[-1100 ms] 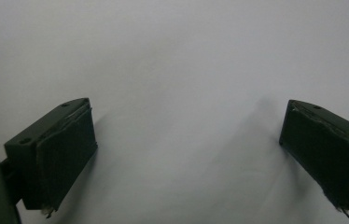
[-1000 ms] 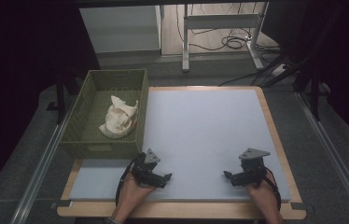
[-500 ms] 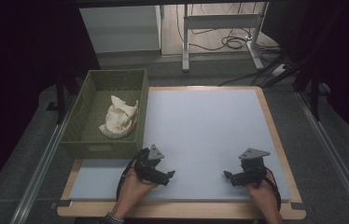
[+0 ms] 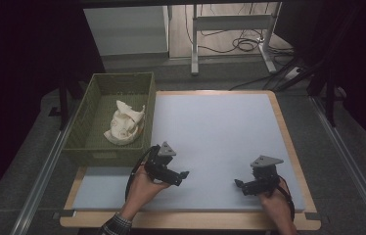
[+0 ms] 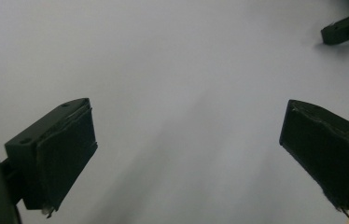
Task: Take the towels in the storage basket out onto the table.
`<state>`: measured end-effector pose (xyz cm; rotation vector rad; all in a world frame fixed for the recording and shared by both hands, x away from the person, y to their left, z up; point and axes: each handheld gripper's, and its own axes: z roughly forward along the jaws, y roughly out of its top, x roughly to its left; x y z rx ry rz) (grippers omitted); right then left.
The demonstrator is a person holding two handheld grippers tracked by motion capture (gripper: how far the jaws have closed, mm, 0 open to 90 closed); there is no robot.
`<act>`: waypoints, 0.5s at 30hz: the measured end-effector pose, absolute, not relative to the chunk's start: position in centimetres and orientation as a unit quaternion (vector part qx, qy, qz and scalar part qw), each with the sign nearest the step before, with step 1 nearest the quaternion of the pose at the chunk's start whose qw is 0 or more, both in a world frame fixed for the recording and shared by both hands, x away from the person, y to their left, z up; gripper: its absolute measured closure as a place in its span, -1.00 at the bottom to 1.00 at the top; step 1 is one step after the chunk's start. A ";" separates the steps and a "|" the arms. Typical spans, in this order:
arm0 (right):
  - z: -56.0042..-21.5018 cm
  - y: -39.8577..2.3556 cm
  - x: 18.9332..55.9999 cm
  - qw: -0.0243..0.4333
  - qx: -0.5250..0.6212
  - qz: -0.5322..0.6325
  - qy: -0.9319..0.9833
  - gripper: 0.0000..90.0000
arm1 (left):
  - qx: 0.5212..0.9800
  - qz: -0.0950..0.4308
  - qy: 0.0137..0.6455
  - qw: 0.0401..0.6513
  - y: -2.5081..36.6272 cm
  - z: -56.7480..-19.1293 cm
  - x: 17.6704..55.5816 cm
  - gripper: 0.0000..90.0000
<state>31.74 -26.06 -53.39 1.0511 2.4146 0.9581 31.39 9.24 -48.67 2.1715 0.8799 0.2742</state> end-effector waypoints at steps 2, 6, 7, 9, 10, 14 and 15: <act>-53.4 -26.1 31.7 0.169 0.370 0.337 0.849 -1.00 | 0.851 0.111 0.338 0.387 8.9 -47.8 31.6 -0.92; -53.4 -26.1 31.7 0.168 0.370 0.337 0.849 -1.00 | 0.851 0.120 0.335 0.386 8.6 -46.6 32.2 -0.92; -53.4 -26.1 31.7 0.168 0.370 0.337 0.849 -1.00 | 0.851 0.120 0.335 0.386 8.6 -46.6 32.2 -0.92; -53.4 -26.1 31.7 0.168 0.370 0.338 0.849 -1.00 | 0.850 0.120 0.335 0.389 8.5 -46.1 32.6 -0.92; -53.4 -26.1 31.7 0.169 0.370 0.337 0.849 -1.00 | 0.848 0.118 0.337 0.392 8.6 -45.6 33.0 -0.92; -53.4 -26.1 31.7 0.168 0.370 0.337 0.850 -1.00 | 0.847 0.123 0.341 0.390 8.9 -44.6 33.5 -0.92; -53.4 -26.1 31.7 0.168 0.370 0.337 0.850 -1.00 | 0.847 0.123 0.341 0.390 8.9 -44.6 33.5 -0.92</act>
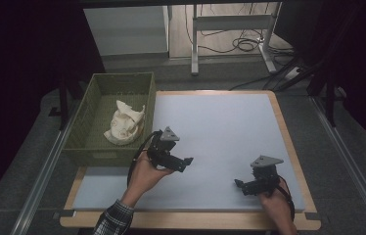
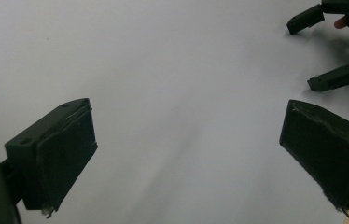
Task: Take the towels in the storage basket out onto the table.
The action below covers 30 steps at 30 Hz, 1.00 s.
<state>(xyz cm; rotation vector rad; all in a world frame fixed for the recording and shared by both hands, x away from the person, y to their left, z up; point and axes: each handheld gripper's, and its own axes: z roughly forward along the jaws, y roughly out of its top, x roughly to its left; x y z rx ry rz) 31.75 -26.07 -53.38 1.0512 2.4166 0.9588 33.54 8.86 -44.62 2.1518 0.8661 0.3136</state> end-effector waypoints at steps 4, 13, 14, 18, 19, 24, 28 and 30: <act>-53.4 -26.1 31.8 0.169 0.369 0.337 0.850 -1.00 | 0.844 0.133 0.352 0.383 9.6 -43.6 34.4 -0.92; -53.4 -26.1 31.7 0.169 0.369 0.337 0.850 -1.00 | 0.833 0.151 0.390 0.361 13.0 -41.9 36.9 -0.92; -53.4 -26.1 31.8 0.170 0.368 0.337 0.849 -1.00 | 0.831 0.152 0.397 0.360 13.5 -41.8 37.3 -0.91; -53.4 -26.1 31.8 0.169 0.369 0.338 0.849 -1.00 | 0.826 0.159 0.413 0.350 15.0 -41.4 38.2 -0.91; -53.4 -26.1 31.8 0.169 0.369 0.338 0.849 -1.00 | 0.820 0.161 0.425 0.349 16.1 -41.1 38.8 -0.91; -53.4 -26.1 31.8 0.169 0.369 0.338 0.849 -1.00 | 0.807 0.171 0.452 0.341 18.9 -40.7 40.4 -0.91; -53.4 -26.1 31.8 0.169 0.369 0.338 0.849 -1.00 | 0.800 0.177 0.467 0.331 20.5 -40.9 41.4 -0.91; -53.4 -26.1 31.8 0.169 0.369 0.338 0.849 -1.00 | 0.797 0.177 0.477 0.325 21.5 -41.2 42.0 -0.91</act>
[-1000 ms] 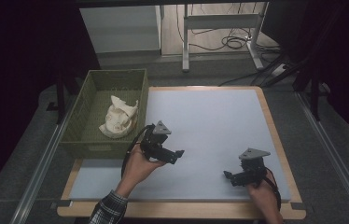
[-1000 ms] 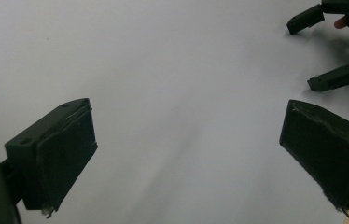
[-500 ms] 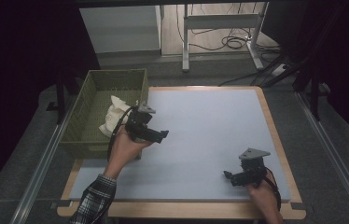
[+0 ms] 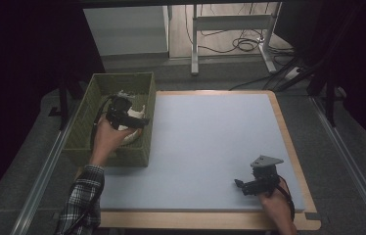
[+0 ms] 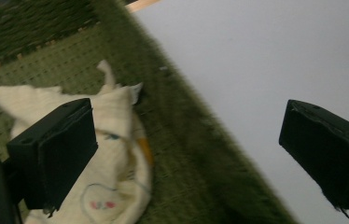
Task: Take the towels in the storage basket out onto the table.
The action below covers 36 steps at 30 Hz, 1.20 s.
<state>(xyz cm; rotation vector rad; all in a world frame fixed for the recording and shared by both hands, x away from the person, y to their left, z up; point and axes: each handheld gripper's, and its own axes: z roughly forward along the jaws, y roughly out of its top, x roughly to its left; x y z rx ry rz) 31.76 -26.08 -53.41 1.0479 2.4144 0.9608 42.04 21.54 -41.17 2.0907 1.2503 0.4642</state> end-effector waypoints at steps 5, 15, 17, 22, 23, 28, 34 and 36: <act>-53.4 -26.1 31.8 0.169 0.369 0.338 0.849 -1.00 | 0.791 0.175 0.505 0.297 23.8 -42.4 43.7 -0.91; -53.4 -26.1 31.8 0.169 0.369 0.338 0.849 -1.00 | 0.792 0.135 0.547 0.234 26.0 -45.8 47.4 -0.94; -53.4 -26.1 31.8 0.169 0.369 0.338 0.849 -1.00 | 0.795 0.125 0.551 0.222 26.0 -46.3 48.0 -0.95; -53.4 -26.1 31.8 0.169 0.369 0.338 0.849 -1.00 | 0.797 0.109 0.559 0.200 25.7 -47.2 49.0 -0.94; -53.4 -26.1 31.8 0.169 0.369 0.338 0.849 -1.00 | 0.801 0.106 0.557 0.191 25.7 -47.4 49.2 -0.94; -53.4 -26.1 31.8 0.169 0.369 0.338 0.849 -1.00 | 0.807 0.074 0.567 0.146 25.2 -49.7 50.3 -0.91; -53.4 -26.1 31.8 0.169 0.369 0.338 0.849 -1.00 | 0.820 0.061 0.564 0.080 24.8 -50.7 50.4 -0.50; -53.4 -26.1 31.8 0.169 0.369 0.338 0.849 -1.00 | 0.820 0.053 0.564 0.083 24.9 -50.7 50.3 -0.42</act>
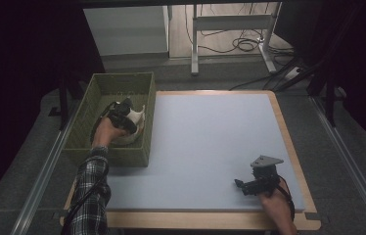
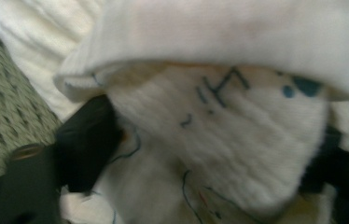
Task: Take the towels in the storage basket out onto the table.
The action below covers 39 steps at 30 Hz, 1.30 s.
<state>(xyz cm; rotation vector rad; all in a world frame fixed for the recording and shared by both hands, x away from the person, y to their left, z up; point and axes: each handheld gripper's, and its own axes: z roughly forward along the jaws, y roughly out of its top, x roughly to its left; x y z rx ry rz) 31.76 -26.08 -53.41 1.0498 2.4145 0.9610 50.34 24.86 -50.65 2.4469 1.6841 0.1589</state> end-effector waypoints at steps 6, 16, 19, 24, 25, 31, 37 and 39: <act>-53.4 -26.1 31.8 0.169 0.369 0.338 0.849 -1.00 | 0.819 0.030 0.563 0.105 25.3 -50.2 50.0 0.66; -53.4 -26.1 31.8 0.169 0.369 0.338 0.849 -1.00 | 0.798 0.040 0.579 0.162 26.8 -48.3 49.3 0.79; -53.4 -26.1 31.8 0.169 0.369 0.338 0.849 -1.00 | 0.794 0.045 0.577 0.186 27.3 -47.3 48.8 0.79; -53.4 -26.1 31.8 0.169 0.369 0.338 0.849 -1.00 | 0.787 0.054 0.573 0.224 28.1 -45.8 47.7 0.78; -53.4 -26.1 31.8 0.169 0.369 0.338 0.849 -1.00 | 0.785 0.059 0.572 0.231 28.2 -45.5 47.4 0.77; -53.4 -26.1 31.8 0.169 0.369 0.338 0.849 -1.00 | 0.774 0.080 0.563 0.277 29.1 -43.3 45.9 0.77; -53.4 -26.1 31.7 0.170 0.369 0.337 0.849 -1.00 | 0.772 0.093 0.554 0.297 29.3 -41.6 45.0 0.77; -53.4 -26.1 31.7 0.170 0.369 0.337 0.849 -1.00 | 0.772 0.097 0.551 0.302 29.2 -40.9 44.7 0.77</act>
